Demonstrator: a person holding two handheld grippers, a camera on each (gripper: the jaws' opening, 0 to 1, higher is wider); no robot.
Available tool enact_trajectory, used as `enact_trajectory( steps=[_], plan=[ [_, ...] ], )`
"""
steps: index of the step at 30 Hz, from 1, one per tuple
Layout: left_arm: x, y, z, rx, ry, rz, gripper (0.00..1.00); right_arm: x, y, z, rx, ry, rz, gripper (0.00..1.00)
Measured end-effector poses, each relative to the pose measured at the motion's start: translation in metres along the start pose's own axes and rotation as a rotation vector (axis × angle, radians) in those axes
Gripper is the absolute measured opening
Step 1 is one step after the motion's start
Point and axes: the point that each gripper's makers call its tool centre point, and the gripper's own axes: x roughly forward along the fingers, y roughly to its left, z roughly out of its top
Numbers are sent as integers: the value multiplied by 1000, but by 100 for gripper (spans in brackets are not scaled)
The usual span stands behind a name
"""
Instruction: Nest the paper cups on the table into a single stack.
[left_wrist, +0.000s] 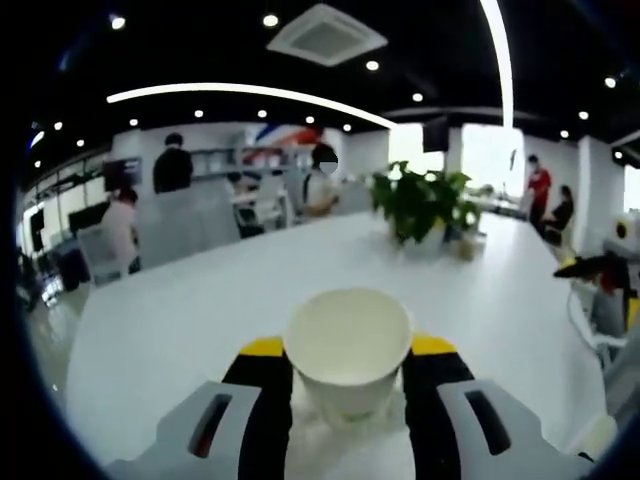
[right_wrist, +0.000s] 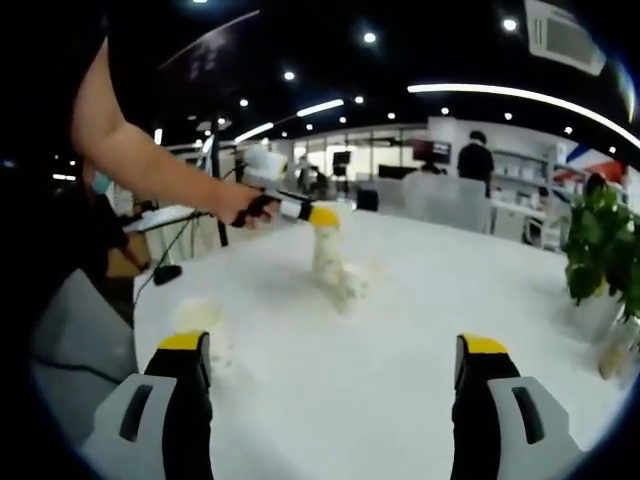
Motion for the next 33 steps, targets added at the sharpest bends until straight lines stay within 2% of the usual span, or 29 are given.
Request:
enact_trajectory(
  steps=[4,9,17,25,33],
  plan=[
    [-1,1,13,22,8,-9,41,1,2,2,-4,-2,5,100],
    [-5,3,34,37,-18,-12,40,1,1,6,-2,-15,7,100],
    [-9,5,55,44,-36,-12,39,2,3,10,-9,-21,11,100],
    [-13,1,66,55,-45,-19,39,-2,3,15,10,-36,11,100],
    [-19,-8,70,61,-47,-27,39,-4,6,14,-13,-22,8,100]
  ],
)
